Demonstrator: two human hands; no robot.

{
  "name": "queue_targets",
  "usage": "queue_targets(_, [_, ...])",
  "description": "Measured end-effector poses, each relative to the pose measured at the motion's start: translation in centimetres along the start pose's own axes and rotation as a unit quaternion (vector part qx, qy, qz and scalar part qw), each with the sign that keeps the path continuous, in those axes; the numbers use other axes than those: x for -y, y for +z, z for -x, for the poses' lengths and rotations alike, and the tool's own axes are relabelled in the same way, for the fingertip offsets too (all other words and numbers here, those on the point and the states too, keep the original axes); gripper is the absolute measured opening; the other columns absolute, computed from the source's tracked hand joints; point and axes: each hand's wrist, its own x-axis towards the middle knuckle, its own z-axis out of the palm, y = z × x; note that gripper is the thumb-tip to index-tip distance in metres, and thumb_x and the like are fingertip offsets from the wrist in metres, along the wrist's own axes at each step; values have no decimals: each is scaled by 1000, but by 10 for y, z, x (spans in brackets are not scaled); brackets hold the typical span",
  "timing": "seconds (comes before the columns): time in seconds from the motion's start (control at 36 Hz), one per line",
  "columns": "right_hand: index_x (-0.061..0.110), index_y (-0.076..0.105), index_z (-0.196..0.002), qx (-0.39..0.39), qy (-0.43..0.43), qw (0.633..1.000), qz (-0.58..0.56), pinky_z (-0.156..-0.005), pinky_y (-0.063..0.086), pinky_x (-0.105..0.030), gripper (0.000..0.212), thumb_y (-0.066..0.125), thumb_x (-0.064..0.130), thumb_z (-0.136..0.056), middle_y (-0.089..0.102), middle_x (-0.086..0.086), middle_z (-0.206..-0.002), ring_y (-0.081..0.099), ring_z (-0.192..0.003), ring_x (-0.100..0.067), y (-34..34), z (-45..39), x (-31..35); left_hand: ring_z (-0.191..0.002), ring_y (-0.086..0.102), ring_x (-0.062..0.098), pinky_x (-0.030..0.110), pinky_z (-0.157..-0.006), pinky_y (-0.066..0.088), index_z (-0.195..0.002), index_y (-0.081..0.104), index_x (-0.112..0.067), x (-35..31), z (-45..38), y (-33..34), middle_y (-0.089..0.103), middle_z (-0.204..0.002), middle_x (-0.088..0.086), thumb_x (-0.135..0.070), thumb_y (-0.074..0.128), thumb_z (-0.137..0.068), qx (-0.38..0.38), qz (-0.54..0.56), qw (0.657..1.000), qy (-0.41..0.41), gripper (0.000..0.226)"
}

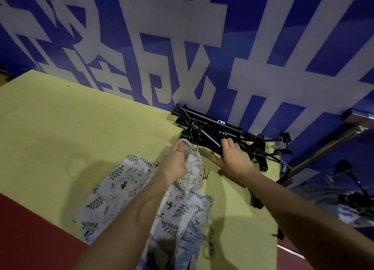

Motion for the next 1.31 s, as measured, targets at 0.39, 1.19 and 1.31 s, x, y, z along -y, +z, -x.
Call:
queue_targets(0.39, [14, 35, -118, -58, -12, 998, 21, -55, 34, -31, 37, 50, 29, -88, 57, -8, -110, 60, -79, -31, -37, 51, 5, -133, 40, 23, 31, -92, 49, -150, -10, -13, -2, 36, -5, -21, -157, -7, -12, 61, -88, -30, -5, 1000, -4, 94])
queue_targets(1.19, [23, 37, -129, -54, -140, 976, 156, -65, 44, -31, 44, 47, 30, -86, 63, -5, -102, 62, -86, -30, -31, 84, 25, -69, 56, 17, 21, -48, 38, -148, -19, -23, 13, 74, -23, -28, -153, -18, 4, 63, -79, 22, 24, 997, 74, 110])
queue_targets(1.31, [20, 39, -123, -48, -167, 966, 191, -64, 43, -31, 37, 45, 25, -87, 62, -6, -100, 62, -84, -31, -30, 77, 32, -115, 56, 25, 34, -73, 54, -148, -18, -22, 13, 76, -22, -28, -152, -18, -6, 68, -79, 4, 6, 994, 110, 112])
